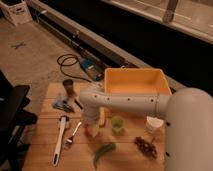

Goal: Place apple in tray

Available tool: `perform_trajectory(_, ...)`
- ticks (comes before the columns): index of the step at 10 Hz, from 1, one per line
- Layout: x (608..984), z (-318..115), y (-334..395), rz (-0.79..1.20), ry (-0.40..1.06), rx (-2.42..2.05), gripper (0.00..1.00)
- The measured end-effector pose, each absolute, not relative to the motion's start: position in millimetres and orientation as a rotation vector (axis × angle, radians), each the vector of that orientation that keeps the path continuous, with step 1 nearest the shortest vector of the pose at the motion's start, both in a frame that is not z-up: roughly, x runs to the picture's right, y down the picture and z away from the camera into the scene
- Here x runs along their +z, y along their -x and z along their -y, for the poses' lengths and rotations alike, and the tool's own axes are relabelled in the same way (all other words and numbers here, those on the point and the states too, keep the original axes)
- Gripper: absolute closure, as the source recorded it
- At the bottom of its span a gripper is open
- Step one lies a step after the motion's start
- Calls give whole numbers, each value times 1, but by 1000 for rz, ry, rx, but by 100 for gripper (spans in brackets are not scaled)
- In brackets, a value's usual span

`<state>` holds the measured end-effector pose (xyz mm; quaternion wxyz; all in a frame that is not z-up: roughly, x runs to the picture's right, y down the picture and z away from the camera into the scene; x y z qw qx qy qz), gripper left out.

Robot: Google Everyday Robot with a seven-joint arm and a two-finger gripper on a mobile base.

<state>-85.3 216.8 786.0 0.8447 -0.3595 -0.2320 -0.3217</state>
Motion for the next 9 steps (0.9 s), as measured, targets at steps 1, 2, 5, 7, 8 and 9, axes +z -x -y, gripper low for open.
perform_trajectory(1,775,-204,87,488,722,-682,100)
perform_trajectory(2,759,-185,87,484,679,-685,100)
perform_trajectory(5,715,-122,81,477,556,-675,100)
perform_trajectory(7,699,-68,64,464,482,-633,100)
perform_trajectory(8,699,-31,48,448,445,-604,100)
perform_trajectory(9,701,-7,36,438,422,-584,100)
